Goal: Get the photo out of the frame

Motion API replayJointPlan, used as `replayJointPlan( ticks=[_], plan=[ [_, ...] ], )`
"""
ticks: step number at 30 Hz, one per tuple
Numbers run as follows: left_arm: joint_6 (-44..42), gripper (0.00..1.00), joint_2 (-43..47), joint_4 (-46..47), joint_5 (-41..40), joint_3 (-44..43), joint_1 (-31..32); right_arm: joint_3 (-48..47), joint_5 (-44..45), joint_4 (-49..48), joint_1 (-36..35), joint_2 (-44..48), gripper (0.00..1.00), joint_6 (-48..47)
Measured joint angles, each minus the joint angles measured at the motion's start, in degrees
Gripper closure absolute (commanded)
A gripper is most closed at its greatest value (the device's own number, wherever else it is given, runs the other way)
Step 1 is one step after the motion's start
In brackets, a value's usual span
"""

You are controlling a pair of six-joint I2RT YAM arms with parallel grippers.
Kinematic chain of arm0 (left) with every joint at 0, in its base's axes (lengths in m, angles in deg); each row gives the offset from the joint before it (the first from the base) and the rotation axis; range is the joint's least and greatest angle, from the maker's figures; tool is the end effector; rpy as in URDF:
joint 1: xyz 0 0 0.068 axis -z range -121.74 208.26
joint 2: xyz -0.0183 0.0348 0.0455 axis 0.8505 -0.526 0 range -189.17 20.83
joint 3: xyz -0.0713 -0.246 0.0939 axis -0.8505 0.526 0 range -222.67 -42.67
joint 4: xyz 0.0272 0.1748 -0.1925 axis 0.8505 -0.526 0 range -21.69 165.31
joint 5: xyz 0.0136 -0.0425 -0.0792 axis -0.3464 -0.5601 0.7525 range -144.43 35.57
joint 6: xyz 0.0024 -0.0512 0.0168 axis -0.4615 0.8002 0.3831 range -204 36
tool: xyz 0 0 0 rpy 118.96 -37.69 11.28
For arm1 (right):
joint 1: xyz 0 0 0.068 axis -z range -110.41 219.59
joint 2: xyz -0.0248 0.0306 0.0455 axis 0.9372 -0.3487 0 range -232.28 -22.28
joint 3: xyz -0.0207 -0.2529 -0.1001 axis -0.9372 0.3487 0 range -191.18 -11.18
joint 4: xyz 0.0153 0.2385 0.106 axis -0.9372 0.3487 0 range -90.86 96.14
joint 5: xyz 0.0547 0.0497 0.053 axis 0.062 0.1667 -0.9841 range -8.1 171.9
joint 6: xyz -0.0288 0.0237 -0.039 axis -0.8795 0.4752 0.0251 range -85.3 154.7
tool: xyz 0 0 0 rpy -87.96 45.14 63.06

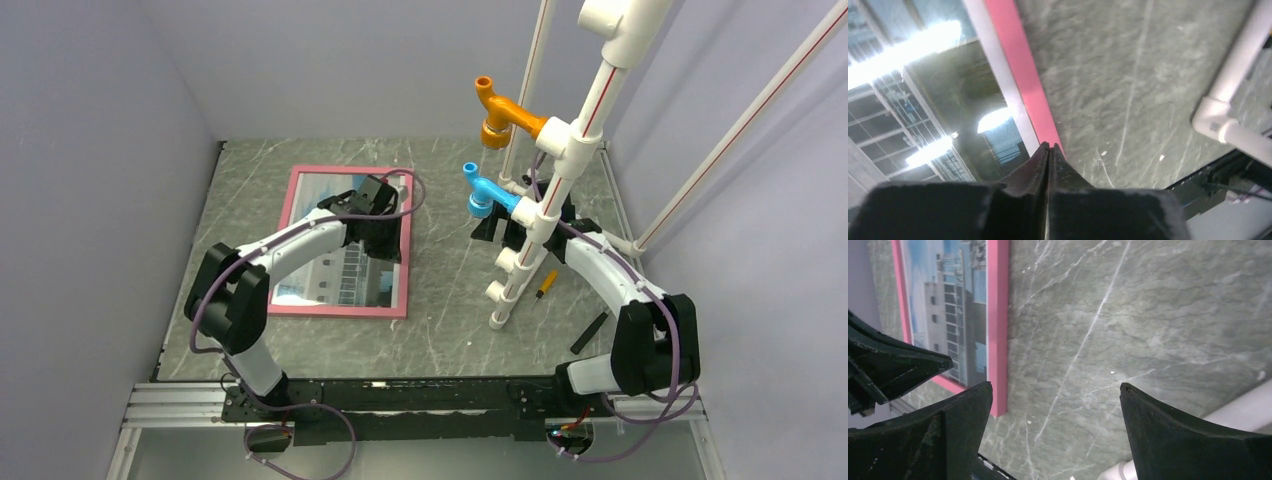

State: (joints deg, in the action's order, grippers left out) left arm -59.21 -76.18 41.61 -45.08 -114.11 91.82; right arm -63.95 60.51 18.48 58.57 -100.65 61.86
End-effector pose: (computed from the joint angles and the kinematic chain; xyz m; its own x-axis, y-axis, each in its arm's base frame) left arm 0.2926 -0.2010 0.2300 -0.9080 0.1058 -0.4054 0.2576 0.9041 -0.3410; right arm 0.2817 0.0681 0.2445 -0.8138 0.2746 -0.5122 -0.0673 0.8309 0.5523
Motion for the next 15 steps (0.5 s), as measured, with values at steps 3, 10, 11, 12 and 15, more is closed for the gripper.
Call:
replayJointPlan(
  ticks=[3, 10, 11, 12, 15],
  plan=[
    [1.1, 1.0, 1.3, 1.0, 1.7, -1.0, 1.8, 0.0, -1.8, -1.9, -0.6, -1.6, 0.0, 1.6],
    [3.6, 0.77, 3.4, 2.3, 2.5, -1.8, 4.6, -0.8, -4.8, -6.4, -2.0, -5.1, 0.03, 5.9],
    [3.8, 0.7, 3.4, 2.2, 1.9, -1.8, 4.7, -1.1, -4.8, -6.6, -2.1, -5.8, 0.03, 6.4],
    [4.1, 0.64, 3.4, 1.9, 1.0, -1.8, 4.7, -1.4, -4.7, -6.6, -2.1, -6.2, 0.03, 6.6],
    [5.0, 0.5, 3.0, 1.3, -2.0, -2.0, 4.6, -1.7, -4.2, -6.4, -2.1, -6.9, 0.03, 7.4]
  ],
)
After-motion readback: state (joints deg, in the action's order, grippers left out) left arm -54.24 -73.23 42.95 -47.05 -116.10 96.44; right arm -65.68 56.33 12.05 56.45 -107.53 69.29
